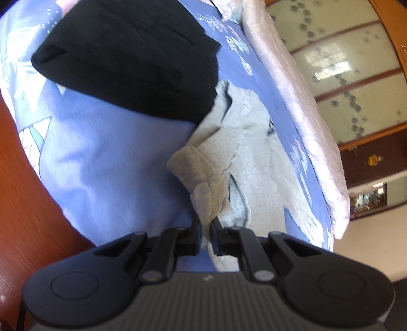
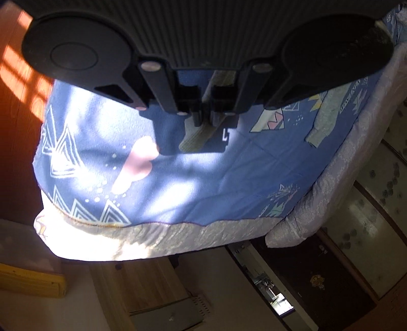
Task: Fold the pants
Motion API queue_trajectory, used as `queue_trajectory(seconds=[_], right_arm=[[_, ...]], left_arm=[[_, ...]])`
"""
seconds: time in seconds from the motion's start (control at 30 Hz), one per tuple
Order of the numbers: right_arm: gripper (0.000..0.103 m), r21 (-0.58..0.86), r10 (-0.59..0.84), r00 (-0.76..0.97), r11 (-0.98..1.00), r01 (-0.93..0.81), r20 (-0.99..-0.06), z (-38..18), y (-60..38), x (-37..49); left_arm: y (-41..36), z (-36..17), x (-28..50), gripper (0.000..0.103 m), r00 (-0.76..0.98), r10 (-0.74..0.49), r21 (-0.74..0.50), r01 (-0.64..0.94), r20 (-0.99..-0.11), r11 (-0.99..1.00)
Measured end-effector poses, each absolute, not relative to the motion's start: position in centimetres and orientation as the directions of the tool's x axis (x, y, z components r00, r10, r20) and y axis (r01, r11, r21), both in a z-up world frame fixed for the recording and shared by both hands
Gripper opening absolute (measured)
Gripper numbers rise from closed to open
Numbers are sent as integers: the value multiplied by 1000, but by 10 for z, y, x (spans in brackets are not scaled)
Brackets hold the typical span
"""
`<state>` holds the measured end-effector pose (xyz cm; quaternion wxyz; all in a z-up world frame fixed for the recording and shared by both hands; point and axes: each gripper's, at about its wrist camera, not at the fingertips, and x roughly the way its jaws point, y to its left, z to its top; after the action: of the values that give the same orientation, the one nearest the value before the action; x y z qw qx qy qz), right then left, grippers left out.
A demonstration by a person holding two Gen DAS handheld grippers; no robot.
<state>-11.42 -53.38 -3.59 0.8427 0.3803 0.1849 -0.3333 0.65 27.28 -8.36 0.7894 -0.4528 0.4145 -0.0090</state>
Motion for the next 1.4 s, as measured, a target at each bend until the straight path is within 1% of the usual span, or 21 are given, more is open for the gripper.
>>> queue_trajectory(seconds=[0.07,0.13,0.17,0.2,0.23,0.27,0.33,0.37,0.4,0.5,0.6,0.73,0.83,0.97,1.03,1.1,1.23,1.3,1.33,1.37,1.4], right_arm=[[8,531,-439,701,458,713,-562,-39,-544,-125],[9,493,-436,655,435,754,-617,-55,-548,-125],[10,454,-429,620,432,780,-657,-67,-548,-122],[14,402,-431,574,429,809,-696,-78,-547,-120],[13,383,-431,556,426,820,-711,-87,-546,-120],[13,413,-438,579,420,808,-687,-89,-545,-128],[16,437,-474,558,348,829,-681,-82,-546,-141],[21,439,-513,538,311,843,-669,-75,-545,-146],[23,445,-543,532,296,845,-650,-68,-545,-150],[23,464,-548,588,364,808,-595,-36,-544,-142],[23,455,-483,663,486,746,-572,-8,-528,-108],[25,453,-312,758,650,610,-573,8,-495,-34],[33,462,-177,786,725,511,-592,6,-474,30],[36,462,-62,774,771,438,-630,-13,-456,126],[39,437,-47,753,789,431,-656,-29,-452,172],[44,431,-37,732,788,440,-680,-49,-455,210],[47,456,-20,699,745,487,-714,-86,-470,262],[48,513,20,707,703,493,-707,-99,-478,275],[47,543,47,716,687,483,-696,-102,-479,278],[36,545,51,719,690,476,-693,-101,-479,282],[3,521,37,714,711,472,-699,-99,-476,285]], left_arm=[[270,-86,4,8,653,-374,-703,-357,-659,615],[269,-94,4,8,644,-346,-679,-381,-682,628],[272,-97,3,8,632,-315,-650,-410,-708,639],[274,-99,1,8,618,-291,-625,-435,-731,648],[277,-102,0,14,609,-298,-628,-446,-735,638],[281,-104,-3,21,607,-310,-642,-458,-731,615],[287,-100,-7,29,616,-324,-661,-460,-718,593],[290,-94,-9,30,626,-322,-667,-453,-710,592],[295,-87,-12,30,645,-304,-668,-444,-701,597],[309,-61,-15,30,709,-237,-667,-420,-664,615],[310,-39,5,30,764,-223,-690,-365,-606,624],[278,-30,66,30,771,-284,-682,-251,-570,687],[241,-41,117,30,730,-359,-669,-178,-581,721],[199,-67,161,30,667,-428,-663,-133,-610,737],[185,-79,172,30,648,-454,-668,-115,-612,735],[176,-90,177,30,633,-470,-669,-103,-615,736],[165,-107,184,30,601,-501,-672,-84,-623,736],[160,-111,182,33,589,-502,-660,-72,-633,748],[158,-113,182,36,584,-499,-652,-68,-640,755],[156,-114,181,36,578,-494,-641,-66,-649,765],[155,-115,181,36,569,-488,-627,-64,-662,776]])
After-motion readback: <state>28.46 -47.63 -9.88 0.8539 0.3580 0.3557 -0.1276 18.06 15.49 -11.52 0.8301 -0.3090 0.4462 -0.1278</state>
